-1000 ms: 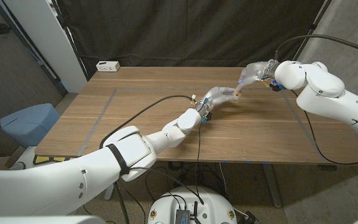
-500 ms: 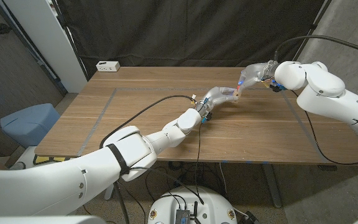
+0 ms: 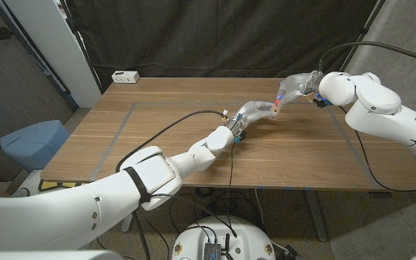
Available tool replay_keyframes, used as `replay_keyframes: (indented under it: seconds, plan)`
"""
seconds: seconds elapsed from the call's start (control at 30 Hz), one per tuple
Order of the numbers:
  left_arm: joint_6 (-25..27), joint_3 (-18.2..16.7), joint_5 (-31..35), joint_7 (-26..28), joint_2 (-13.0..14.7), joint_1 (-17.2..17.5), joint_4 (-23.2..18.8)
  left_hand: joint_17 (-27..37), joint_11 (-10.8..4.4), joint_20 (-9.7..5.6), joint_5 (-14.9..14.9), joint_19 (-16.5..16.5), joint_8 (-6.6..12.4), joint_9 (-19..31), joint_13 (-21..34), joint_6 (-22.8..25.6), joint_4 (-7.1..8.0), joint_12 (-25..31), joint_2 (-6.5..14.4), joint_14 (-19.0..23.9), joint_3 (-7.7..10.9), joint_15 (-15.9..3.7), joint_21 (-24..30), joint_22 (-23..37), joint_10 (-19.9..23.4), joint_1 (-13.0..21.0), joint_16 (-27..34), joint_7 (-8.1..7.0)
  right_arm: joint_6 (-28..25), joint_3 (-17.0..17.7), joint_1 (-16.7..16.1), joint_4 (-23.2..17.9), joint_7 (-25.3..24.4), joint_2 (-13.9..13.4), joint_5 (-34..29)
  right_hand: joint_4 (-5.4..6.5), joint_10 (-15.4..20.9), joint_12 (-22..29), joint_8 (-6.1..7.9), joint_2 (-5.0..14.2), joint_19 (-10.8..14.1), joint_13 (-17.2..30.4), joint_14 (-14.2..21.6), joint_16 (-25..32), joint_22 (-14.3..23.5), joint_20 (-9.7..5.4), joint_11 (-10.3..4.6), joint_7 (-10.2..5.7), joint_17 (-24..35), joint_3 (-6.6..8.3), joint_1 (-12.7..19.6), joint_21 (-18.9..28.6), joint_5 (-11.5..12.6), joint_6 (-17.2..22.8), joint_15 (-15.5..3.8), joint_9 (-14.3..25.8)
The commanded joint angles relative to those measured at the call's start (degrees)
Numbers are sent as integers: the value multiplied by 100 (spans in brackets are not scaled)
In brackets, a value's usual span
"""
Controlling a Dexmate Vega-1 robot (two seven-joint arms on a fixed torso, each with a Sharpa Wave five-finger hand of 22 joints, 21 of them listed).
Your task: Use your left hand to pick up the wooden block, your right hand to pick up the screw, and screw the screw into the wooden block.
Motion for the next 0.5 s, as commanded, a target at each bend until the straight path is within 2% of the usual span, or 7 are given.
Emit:
replay_keyframes:
  seconds: [0.03, 0.2, 0.5]
  plan:
    - [12, 2, -6, -4, -1, 0, 2, 26, -22, 2, 31, 33, 47, 18, 14, 81, 127, 41, 204, 62, 155, -640, 42, 21, 46, 12, -9, -44, 31, 8, -40, 30, -136, 43, -109, 20, 64, 32, 91, 16, 28, 29, 23, 31, 13, -31, -41, -43, 37, 73, 133, 32, -2, 162, -40, 18]
    - [12, 11, 9, 8, 3, -4, -1, 25, -23, -1, 31, 34, 46, 18, 13, 79, 125, 41, 203, 61, 158, -640, 42, 21, 47, 12, -11, -42, 50, 27, -59, 41, -160, 58, -97, 41, 95, 44, 140, 28, 39, 27, 57, 52, 13, -44, -82, -23, 50, 96, 158, 33, -6, 258, -63, 19]
    - [-14, 15, 14, 7, 2, 4, -6, 29, -23, -4, 31, 34, 49, 18, 15, 88, 126, 45, 205, 65, 158, -642, 42, 21, 53, 8, -8, -34, 51, 47, -84, 54, -173, 63, -67, 94, 175, 71, 236, 81, 105, 23, 85, 81, 13, -226, -63, -9, 84, 129, 155, 49, -21, 397, -96, 46]
